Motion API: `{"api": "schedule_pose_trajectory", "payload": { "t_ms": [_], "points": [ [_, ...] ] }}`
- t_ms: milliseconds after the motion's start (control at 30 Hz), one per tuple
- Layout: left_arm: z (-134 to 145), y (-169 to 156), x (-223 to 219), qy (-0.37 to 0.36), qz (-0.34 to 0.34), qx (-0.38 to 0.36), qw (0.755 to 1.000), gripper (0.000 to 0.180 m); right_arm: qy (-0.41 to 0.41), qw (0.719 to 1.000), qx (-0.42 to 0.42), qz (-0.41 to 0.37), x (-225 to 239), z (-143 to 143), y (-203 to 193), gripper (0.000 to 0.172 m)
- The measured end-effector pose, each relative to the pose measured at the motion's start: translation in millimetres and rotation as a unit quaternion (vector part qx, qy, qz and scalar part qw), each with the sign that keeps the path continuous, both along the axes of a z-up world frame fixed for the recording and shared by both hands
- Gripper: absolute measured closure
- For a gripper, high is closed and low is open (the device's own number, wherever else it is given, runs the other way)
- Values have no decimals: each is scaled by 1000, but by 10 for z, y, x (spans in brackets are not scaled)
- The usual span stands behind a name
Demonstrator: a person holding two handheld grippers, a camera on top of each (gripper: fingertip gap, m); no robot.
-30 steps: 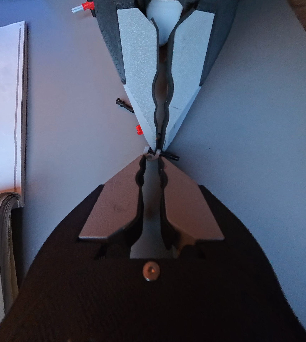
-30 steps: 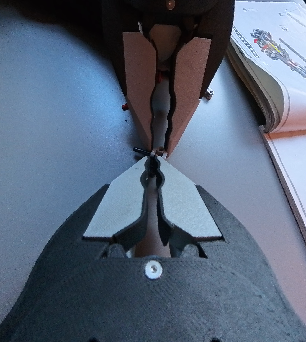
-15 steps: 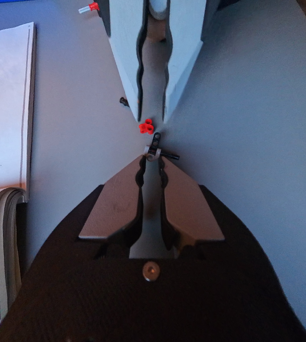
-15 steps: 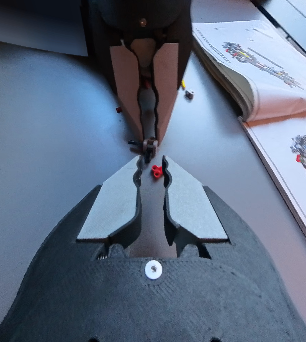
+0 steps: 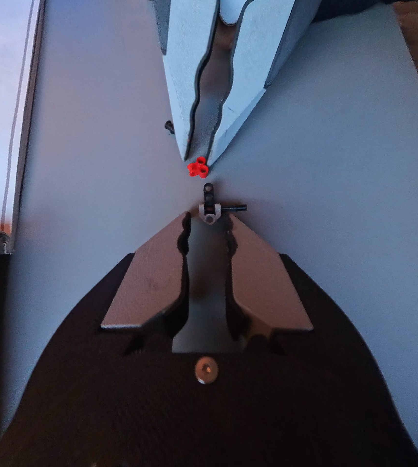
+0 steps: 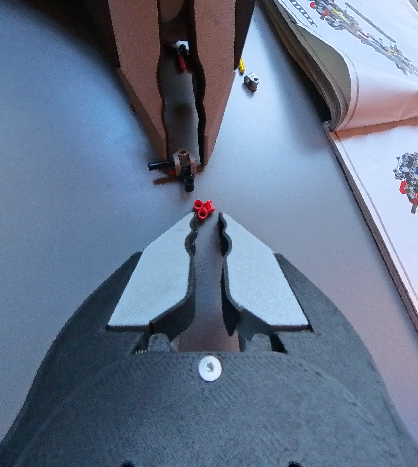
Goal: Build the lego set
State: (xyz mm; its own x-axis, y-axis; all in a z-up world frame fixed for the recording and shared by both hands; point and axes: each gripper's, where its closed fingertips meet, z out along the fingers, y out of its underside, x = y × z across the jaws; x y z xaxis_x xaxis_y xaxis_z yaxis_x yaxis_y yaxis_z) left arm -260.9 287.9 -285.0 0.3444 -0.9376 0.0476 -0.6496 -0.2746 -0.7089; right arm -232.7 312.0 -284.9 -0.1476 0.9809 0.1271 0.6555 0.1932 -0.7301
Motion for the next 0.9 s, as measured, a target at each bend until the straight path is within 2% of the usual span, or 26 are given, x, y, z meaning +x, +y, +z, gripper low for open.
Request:
{"api": "schedule_pose_trajectory", "payload": {
  "t_ms": [67, 300, 600, 900],
  "points": [
    [0, -12, 1, 2, 0, -2, 1000, 155, -3, 1000, -1, 6, 8, -10, -17, 168],
    [108, -26, -14, 0, -4, 12, 1000, 154, 6, 1000, 0, 13, 7, 20, -35, 169],
    [191, 59, 48, 6, 6, 44, 999, 157, 67, 996, -19, 58, -6, 287, -193, 169],
    [173, -50, 239, 19, -48, 76, 996, 168, 72, 994, -14, 84, -38, 305, -320, 169]
  ]
}}
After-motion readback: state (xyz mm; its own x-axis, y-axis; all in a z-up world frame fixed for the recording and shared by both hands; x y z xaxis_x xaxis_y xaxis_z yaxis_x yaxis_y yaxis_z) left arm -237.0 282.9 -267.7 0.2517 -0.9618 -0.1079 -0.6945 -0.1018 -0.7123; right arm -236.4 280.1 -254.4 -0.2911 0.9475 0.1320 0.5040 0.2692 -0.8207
